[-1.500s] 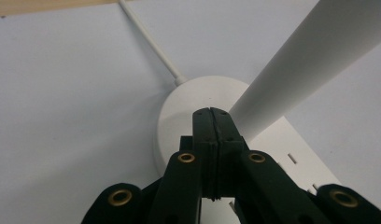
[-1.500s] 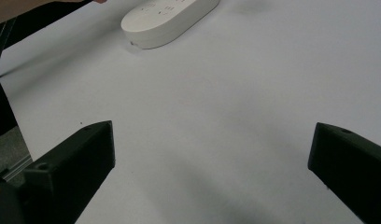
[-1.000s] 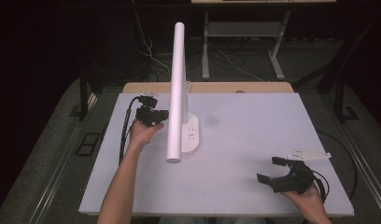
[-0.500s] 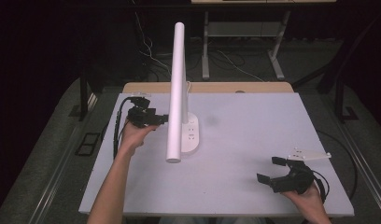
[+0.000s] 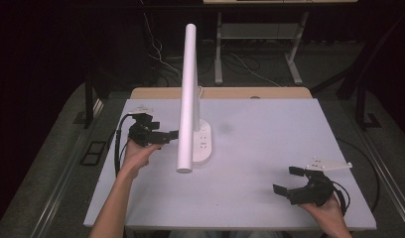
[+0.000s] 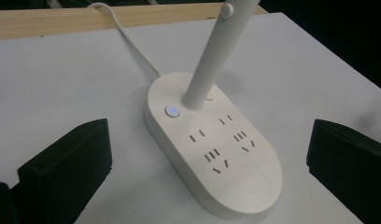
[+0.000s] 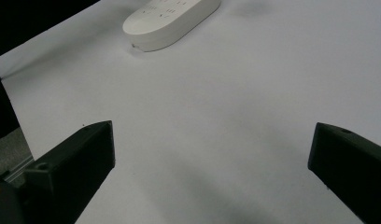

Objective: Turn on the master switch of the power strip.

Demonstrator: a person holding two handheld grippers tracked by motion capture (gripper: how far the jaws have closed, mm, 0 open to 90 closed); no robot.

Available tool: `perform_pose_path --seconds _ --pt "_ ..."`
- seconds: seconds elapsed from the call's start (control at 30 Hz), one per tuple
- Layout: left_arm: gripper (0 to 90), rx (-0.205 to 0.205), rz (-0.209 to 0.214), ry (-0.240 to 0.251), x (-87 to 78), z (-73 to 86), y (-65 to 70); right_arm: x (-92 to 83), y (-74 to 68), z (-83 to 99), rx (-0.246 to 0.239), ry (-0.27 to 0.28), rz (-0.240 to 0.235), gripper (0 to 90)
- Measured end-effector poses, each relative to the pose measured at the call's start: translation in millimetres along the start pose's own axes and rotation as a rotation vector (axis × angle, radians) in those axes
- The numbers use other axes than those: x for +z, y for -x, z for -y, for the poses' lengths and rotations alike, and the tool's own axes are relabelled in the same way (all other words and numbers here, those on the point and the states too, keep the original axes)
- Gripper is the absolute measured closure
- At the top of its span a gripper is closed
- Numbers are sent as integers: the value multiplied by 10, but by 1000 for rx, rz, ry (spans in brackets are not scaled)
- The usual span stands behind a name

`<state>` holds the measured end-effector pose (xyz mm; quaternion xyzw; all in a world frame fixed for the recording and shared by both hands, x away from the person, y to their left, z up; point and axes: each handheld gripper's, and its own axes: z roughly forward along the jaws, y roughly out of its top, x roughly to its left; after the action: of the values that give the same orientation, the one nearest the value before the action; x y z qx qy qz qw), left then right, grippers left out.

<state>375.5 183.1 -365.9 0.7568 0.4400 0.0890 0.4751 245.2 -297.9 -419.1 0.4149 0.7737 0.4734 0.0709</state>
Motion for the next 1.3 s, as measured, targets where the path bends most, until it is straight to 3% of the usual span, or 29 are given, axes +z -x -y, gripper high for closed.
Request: perform_pose_path --seconds 0.37,0.47,0.67,0.93,1.3 --pt "0 37 23 44 -134 229 165 -1 -5 -1 2 0 -2 1" --pt "0 26 34 52 -153 306 215 1 -6 -1 1 1 -3 0" --pt "0 41 23 42 -170 484 297 1 -8 0 3 1 -2 1" --pt "0 32 65 42 -196 746 390 2 -9 0 -1 3 -3 1" --pt "0 47 82 30 -253 965 446 0 -10 8 3 -1 -10 1"
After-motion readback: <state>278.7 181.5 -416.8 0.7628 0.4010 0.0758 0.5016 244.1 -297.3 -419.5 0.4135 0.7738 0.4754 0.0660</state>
